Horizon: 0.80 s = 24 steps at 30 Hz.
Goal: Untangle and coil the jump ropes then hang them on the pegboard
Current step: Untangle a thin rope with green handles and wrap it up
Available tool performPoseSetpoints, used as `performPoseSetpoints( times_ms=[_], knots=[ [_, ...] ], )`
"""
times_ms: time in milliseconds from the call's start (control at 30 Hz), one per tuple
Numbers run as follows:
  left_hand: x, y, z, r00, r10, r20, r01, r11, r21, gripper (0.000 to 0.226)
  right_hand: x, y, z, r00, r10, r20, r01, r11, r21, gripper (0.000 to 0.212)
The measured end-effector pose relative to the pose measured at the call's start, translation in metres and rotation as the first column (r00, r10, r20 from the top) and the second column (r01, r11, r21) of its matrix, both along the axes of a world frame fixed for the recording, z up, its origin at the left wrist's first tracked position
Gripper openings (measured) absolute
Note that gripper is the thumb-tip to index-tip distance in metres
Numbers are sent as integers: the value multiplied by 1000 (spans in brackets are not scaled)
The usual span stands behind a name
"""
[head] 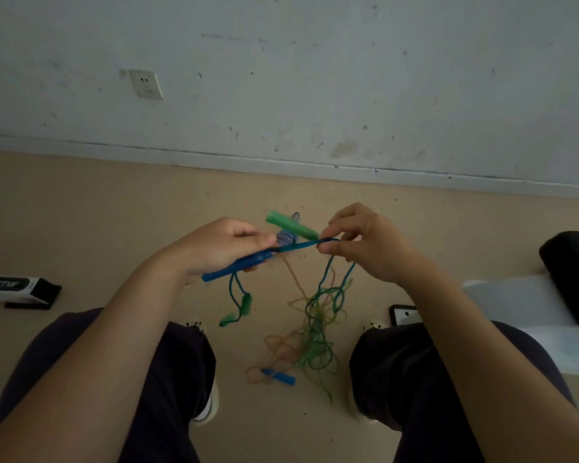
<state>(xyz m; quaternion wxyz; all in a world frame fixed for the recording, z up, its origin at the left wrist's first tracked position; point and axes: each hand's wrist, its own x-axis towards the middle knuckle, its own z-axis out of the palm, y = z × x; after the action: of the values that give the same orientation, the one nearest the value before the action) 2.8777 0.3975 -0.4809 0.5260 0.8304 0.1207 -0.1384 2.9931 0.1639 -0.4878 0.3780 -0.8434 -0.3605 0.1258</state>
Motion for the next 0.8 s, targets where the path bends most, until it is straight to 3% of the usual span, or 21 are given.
performPoseSetpoints(
  times_ms=[100, 333, 533, 667, 800],
  knots=[
    [2, -1, -5, 998, -49, 34, 48, 998, 42, 8, -1, 1, -2, 999, -38, -34, 39, 999, 15, 14],
    [4, -10, -2, 998, -27, 51, 41, 953, -302, 20, -8, 4, 4, 945, 47, -325, 40, 966, 255, 12],
    [4, -11, -4, 993, -57, 101, 81, 966, -244, 27, -6, 3, 4, 941, -51, -334, 168, 928, 332, 17],
    [11, -8, -12, 910, 266, 319, -155, 930, -333, 26, -3, 0, 3, 944, 12, -329, 45, 985, 164, 15],
    [17, -6, -18, 742, 584, 329, -363, 763, -535, 28, 0, -2, 1, 983, 21, -180, -69, 961, -268, 20]
  ],
)
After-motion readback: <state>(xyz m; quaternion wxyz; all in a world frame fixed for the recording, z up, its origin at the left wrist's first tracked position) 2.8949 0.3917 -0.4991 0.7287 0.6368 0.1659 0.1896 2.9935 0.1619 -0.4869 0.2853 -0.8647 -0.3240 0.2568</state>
